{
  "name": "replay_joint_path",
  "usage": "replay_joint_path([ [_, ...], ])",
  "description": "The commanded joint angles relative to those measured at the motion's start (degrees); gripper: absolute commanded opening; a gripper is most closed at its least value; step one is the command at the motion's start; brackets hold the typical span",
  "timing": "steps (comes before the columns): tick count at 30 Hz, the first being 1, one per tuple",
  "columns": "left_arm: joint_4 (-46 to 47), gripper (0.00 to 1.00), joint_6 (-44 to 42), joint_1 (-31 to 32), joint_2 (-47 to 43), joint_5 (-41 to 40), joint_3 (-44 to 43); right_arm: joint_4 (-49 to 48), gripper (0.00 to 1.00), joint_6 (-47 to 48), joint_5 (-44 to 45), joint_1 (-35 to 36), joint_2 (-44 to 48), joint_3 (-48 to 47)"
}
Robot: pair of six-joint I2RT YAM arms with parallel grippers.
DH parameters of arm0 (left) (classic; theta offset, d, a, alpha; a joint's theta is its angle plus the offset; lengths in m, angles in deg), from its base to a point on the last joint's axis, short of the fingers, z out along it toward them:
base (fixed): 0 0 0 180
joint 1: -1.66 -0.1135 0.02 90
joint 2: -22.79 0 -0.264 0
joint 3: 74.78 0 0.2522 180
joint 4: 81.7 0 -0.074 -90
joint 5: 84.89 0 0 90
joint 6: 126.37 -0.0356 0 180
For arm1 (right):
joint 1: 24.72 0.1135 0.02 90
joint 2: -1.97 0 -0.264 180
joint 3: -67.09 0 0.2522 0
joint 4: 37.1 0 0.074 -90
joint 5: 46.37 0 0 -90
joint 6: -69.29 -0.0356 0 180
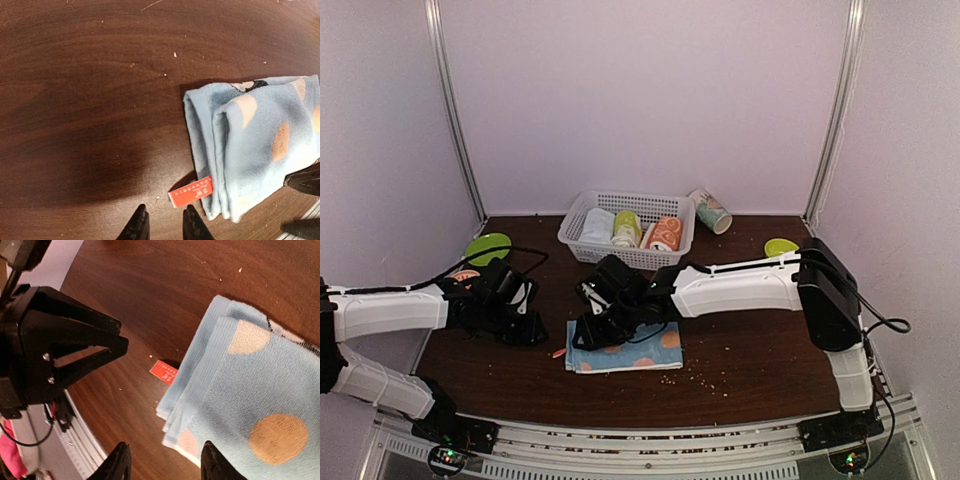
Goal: Roll the towels
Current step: Fold the towel at the center of the board, then pick up the towel from the center of the board.
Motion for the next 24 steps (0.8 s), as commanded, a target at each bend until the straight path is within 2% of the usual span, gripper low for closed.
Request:
replay_joint_path([
  [1,0.6,0.25,0.2,0.3,-1.0,0.6,-0.8,-1.3,0.54,1.3,-2.4,0.2,3.9,-0.1],
  [4,-0.1,0.29,-0.2,0.3,-1.7,1.0,-1.7,-1.0,0.56,1.6,-0.4,-1.1,9.0,3.7],
  [9,-0.3,0.50,-0.6,2.7,-0.8,1.8,-4.0,-2.1,0.54,0.1,6.1,-5.3,19.4,17.4],
  [11,-0.3,0.54,-0.5,5.0,0.9,1.4,-5.8,-4.9,0.53,-1.4,6.6,-7.7,23.1,24.3],
  [16,1.6,0.55,0.5,7.5,8.2,1.6,-9.8,-10.7,0.49,-3.4,6.1,-11.2,28.9,35.2],
  [24,-1.0,0.53,-0.2,7.5,16.8,-3.1,-17.8,-13.4,0.46,-4.2,5.3,-11.2,30.4,38.6],
])
